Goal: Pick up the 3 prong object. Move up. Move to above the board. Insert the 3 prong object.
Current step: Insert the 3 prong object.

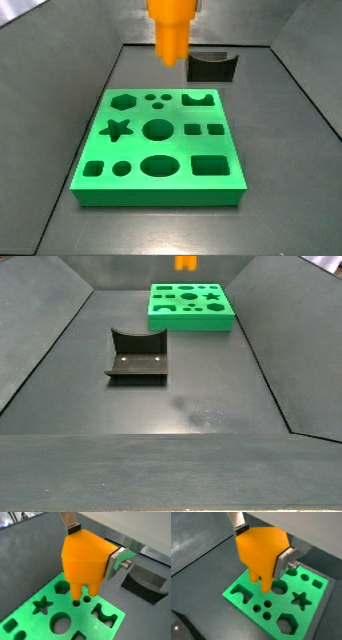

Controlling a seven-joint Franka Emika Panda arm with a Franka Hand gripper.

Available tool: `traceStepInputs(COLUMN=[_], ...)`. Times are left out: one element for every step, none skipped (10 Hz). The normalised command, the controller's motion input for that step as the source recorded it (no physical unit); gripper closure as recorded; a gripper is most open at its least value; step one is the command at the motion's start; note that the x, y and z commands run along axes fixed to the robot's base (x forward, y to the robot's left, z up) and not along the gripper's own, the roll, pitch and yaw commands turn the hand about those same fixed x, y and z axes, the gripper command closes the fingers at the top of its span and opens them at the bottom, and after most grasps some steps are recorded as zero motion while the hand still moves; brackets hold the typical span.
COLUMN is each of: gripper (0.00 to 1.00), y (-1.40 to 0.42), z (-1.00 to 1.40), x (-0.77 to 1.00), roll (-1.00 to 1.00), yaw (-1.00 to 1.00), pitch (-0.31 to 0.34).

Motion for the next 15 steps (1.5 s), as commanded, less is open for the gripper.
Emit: traceStepInputs(gripper=[1.0,1.0,1.0,1.0,1.0,1.0,1.0,1.0,1.0,1.0,1.0,1.0,1.0,1.0,1.0], y=[0.14,0.07,0.05,0.04,0.0,0.0,0.0,0.02,0.13,0.09,0.08,0.03,0.0,0.13,0.0], z=[-0.39,-0.38,-0.37,-0.35,-0.28,-0.31,-0.33,-0.33,-0.31,-0.23,-0.25,-0.29,-0.23,-0.13,0.0], x=[0.18,0.1,0.07,0.07,0.02,0.02,0.0,0.01,0.24,0.12,0.22,0.06,-0.13,-0.55,0.0], roll=[0.03,0.01,0.01,0.03,0.09,0.09,0.1,0.1,0.11,0.0,0.04,0.02,0.01,0.0,-0.07], yaw=[0.7,0.81,0.84,0.83,0.89,0.86,0.88,0.86,0.67,-0.1,-0.93,-1.0,-0.99,-0.72,0.0], pitch=[-0.133,-0.114,-0.12,-0.121,-0.096,-0.106,-0.109,-0.103,-0.074,-0.079,-0.057,-0.059,-0.033,-0.009,-0.029])
